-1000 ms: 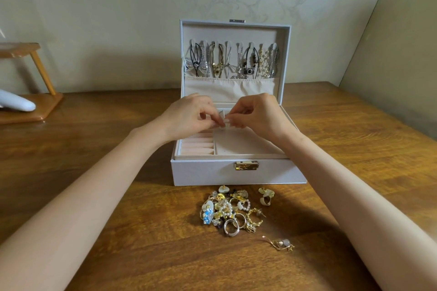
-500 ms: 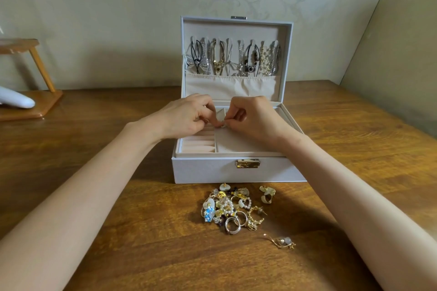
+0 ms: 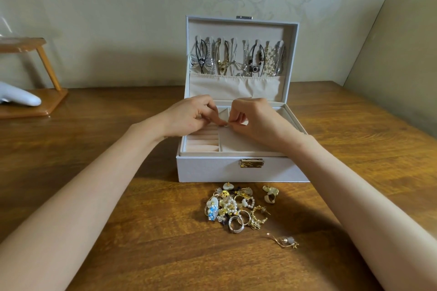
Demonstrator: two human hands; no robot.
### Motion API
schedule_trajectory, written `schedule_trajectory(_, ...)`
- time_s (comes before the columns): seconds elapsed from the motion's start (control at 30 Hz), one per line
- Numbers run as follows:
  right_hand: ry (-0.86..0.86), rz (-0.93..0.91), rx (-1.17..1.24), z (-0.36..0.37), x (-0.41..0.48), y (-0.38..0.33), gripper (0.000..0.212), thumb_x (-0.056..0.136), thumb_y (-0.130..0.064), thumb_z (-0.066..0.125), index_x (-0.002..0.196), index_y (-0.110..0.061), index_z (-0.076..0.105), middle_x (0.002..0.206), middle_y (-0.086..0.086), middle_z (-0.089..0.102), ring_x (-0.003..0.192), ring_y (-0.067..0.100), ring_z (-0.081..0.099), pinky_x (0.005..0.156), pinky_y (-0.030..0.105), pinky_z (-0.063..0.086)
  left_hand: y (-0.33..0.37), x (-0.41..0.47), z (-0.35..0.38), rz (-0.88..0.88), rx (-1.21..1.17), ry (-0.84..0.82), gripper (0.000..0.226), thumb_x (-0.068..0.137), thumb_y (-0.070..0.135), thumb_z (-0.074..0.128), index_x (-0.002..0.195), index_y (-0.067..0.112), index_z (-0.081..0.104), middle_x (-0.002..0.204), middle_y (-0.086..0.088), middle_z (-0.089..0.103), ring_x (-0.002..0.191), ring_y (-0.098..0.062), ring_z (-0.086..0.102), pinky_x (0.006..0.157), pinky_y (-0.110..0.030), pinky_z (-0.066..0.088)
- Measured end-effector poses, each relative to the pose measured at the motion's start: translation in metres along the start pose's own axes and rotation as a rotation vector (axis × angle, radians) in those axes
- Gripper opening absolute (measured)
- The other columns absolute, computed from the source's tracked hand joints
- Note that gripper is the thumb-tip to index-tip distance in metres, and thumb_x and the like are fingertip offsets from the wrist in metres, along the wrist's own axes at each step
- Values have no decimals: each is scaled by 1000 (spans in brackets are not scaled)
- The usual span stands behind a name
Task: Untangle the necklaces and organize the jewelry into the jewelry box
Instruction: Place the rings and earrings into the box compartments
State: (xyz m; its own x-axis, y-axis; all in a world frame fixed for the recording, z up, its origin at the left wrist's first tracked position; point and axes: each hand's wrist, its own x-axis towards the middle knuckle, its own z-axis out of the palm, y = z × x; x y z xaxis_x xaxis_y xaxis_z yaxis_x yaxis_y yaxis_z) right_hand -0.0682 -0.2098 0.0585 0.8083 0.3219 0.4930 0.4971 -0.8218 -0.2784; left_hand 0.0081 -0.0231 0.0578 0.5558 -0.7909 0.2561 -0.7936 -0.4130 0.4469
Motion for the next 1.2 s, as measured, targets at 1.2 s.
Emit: schedule_trajectory(1.2, -76, 113, 275, -27, -7, 2, 13, 78, -3, 72, 88, -9, 77, 91, 9, 69, 83, 22, 64, 76, 26, 51, 18, -5, -13, -24, -53, -45, 32, 92, 6, 53, 105, 32, 67, 101, 8, 58, 96, -7, 54, 82, -21, 42)
